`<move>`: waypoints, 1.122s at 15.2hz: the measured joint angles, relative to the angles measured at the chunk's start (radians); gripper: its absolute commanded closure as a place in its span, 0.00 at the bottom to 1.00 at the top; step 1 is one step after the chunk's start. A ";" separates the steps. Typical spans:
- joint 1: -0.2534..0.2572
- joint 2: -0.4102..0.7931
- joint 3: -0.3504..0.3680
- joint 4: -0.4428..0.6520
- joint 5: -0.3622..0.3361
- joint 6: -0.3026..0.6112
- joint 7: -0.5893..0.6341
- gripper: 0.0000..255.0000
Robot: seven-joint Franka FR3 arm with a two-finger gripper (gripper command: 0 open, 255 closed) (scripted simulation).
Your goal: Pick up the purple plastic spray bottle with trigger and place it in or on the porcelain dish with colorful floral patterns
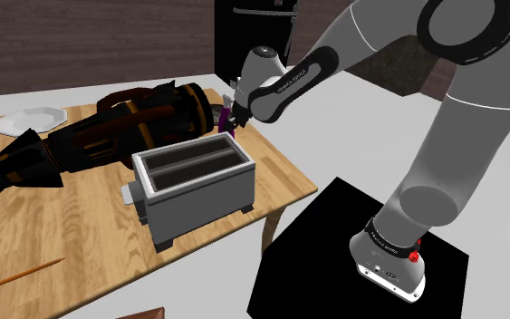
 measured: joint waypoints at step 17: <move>0.008 0.051 -0.010 0.016 -0.024 0.036 0.021 1.00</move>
